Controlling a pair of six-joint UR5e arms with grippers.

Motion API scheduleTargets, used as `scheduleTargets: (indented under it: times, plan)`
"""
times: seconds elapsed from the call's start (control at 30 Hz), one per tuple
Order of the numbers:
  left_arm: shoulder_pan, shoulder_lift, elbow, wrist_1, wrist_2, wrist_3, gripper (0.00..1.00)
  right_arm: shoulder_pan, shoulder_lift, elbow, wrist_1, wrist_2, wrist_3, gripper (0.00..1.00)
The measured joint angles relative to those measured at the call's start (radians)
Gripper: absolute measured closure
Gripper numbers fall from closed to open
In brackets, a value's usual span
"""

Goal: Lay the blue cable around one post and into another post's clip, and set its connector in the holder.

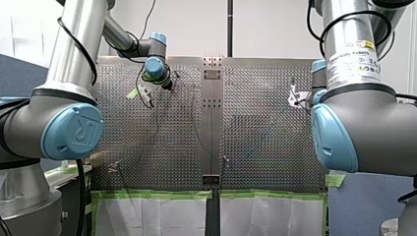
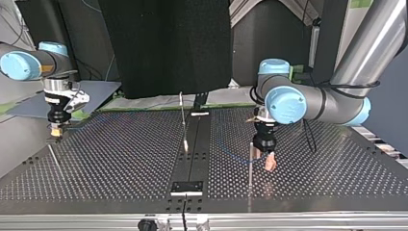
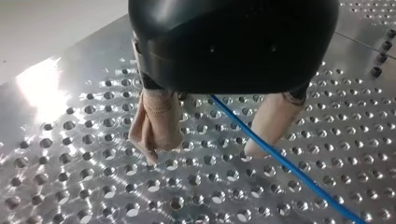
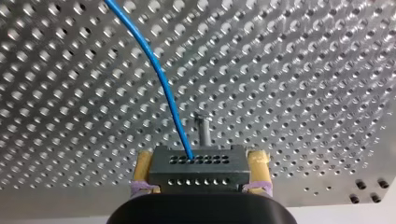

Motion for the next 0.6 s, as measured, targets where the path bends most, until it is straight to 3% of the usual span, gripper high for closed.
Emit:
scheduleTargets:
  times: [0.23,0.47,0.6]
  plan:
    - [-0.009,0.0,0.0,-0.001,0.002,-0.001,0.0,-0.02,0.006,-0.039,0.061,-0.002,-0.003,0.78]
    - [-0.012,0.0,0.0,0.001,0.001,-0.001,0.0,-0.037,0.031,-0.058,0.115,0.0,-0.043,0.78]
    - [-0.012,0.0,0.0,0.001,-0.002,-0.001,0.0,-0.04,0.033,-0.061,0.116,-0.006,-0.047,0.78]
